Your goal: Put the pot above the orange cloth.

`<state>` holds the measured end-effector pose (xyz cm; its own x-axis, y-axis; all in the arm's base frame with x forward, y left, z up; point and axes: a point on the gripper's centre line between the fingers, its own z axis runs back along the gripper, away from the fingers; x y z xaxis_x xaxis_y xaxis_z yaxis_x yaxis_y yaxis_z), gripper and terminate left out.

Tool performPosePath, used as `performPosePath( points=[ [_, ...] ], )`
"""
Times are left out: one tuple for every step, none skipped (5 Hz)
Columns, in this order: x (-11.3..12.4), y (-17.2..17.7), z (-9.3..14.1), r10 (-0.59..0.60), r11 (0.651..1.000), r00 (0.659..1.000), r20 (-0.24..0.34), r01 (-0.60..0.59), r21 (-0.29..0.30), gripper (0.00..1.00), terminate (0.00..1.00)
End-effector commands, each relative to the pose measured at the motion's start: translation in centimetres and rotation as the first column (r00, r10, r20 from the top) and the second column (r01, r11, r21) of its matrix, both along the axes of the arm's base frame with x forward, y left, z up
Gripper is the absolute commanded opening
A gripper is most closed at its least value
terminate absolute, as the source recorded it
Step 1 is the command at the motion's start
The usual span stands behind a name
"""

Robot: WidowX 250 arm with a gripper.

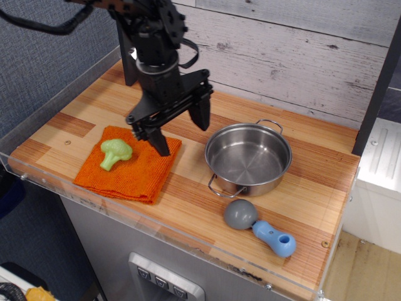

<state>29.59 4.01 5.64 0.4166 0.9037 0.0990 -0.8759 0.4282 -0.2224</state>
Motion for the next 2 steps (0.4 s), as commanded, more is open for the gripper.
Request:
performPosePath(
  points=[
    [1.8, -2.2, 0.7, -0.158, 0.986, 0.986, 0.054, 0.155, 0.069, 1.00, 0.00],
    [2.0, -3.4, 0.9, -0.218, 0.974, 0.974, 0.057, 0.213, 0.077, 1.00, 0.00]
  ],
)
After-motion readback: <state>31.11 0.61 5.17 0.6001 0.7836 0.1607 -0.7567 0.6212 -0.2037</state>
